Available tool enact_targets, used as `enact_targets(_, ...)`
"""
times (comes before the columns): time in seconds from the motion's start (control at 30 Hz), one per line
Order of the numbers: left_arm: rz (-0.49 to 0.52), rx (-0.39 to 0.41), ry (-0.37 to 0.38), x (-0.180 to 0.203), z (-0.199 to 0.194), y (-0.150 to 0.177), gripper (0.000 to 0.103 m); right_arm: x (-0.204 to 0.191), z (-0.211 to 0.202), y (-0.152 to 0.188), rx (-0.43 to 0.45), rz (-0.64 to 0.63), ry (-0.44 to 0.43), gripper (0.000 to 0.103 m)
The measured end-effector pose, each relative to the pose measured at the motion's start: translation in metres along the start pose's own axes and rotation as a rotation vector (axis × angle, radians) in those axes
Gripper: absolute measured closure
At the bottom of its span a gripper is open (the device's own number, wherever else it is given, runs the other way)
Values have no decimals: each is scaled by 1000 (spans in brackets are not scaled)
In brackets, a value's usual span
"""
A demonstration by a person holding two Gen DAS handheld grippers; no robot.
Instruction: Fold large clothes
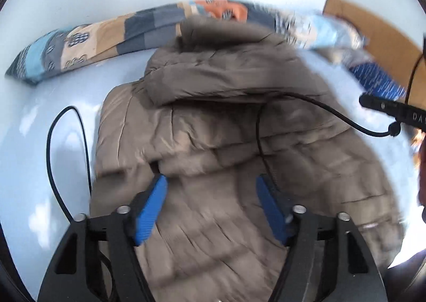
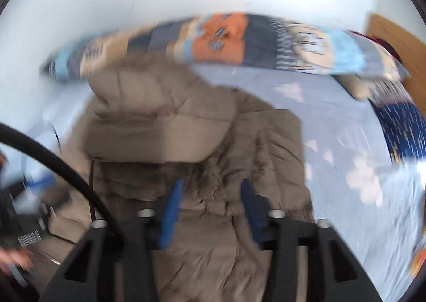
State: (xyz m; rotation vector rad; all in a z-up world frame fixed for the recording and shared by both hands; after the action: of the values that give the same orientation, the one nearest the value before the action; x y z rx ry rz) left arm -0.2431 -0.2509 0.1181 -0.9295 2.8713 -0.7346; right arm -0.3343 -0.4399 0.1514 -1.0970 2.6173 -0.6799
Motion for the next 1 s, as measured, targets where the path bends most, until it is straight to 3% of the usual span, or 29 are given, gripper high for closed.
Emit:
enact_targets(0.1,-25,71,2,12,-34,26,32,4,-31,35,35,136,-161,50)
enact_targets(0.2,-52,128,9,22,-60,44,32,-4,-50,70,30,164,-237,50)
enact_targets(0.4,-81,160,23,25,-87,72,32,-19,-101,108,152,68,-230,50)
enact_targets(0.57,-64,207,7,31,-116,87,31,-26,-108,132,158,90,-313,50)
enact_targets(0.67,-53,229,0,30,-130,89,31,-29,-110,150,161,71,-321,50)
enact_targets(0.8,-35,267,-12,25,-153,86,31,-28,-103,180,118,77,-322,50)
enact_targets(0.9,-38,309,-30,17,-166,72,31,-24,-110,180,71,97,-300,50)
enact_targets(1.0,-48,337,-5,9,-172,53,30,-21,-148,164,182,73,-305,42)
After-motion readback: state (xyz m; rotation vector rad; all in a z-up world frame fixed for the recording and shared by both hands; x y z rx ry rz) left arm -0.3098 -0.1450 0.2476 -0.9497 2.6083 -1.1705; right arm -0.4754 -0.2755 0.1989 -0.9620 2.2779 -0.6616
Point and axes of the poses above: each gripper's, at about its wrist camera, not at the fingertips, and z roughly the way its jaws point, x to its right, y to its underside, the point moved 5 cm from there along z, roughly the way its jaws point, and after that the axes turned 12 degrees about -x, right-handed, at the moved point
